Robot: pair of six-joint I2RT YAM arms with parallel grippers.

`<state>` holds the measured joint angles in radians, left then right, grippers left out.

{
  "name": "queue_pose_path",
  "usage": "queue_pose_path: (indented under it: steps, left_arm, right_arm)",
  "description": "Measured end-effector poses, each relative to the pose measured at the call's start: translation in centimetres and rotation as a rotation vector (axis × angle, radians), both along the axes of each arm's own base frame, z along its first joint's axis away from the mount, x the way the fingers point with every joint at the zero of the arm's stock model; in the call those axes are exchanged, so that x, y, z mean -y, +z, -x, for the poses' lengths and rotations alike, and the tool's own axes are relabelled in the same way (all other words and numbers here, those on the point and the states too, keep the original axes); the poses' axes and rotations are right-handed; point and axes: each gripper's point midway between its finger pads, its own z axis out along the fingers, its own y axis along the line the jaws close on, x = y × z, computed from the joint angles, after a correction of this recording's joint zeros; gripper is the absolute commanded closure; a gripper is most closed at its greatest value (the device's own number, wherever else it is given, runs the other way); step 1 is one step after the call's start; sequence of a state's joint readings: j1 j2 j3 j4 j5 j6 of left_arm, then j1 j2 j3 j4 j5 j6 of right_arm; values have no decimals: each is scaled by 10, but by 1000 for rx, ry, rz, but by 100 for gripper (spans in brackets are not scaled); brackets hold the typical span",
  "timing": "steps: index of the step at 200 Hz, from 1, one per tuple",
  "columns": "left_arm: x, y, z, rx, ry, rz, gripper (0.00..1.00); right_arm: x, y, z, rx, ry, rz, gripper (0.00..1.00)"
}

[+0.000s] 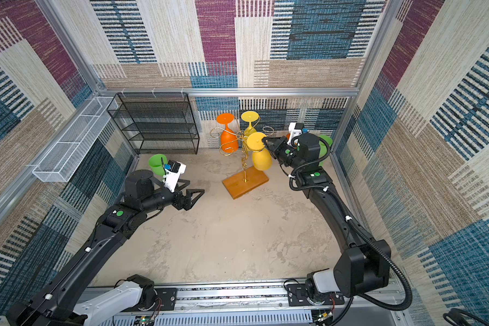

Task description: Take the wine glass off the wine glass rack

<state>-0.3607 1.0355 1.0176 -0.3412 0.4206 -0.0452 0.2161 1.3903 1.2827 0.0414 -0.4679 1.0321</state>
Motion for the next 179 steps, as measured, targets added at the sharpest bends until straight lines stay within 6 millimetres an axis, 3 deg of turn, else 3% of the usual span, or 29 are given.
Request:
queue_pose_path:
  steps: [96, 179]
  left_arm:
    - [0, 0, 0, 1, 0, 1, 11]
    - [0, -1, -1, -4, 0, -1, 11]
  right_arm:
    - [1, 1, 5, 9, -4, -4, 100]
    - [-23, 1, 10, 11, 51, 12, 100]
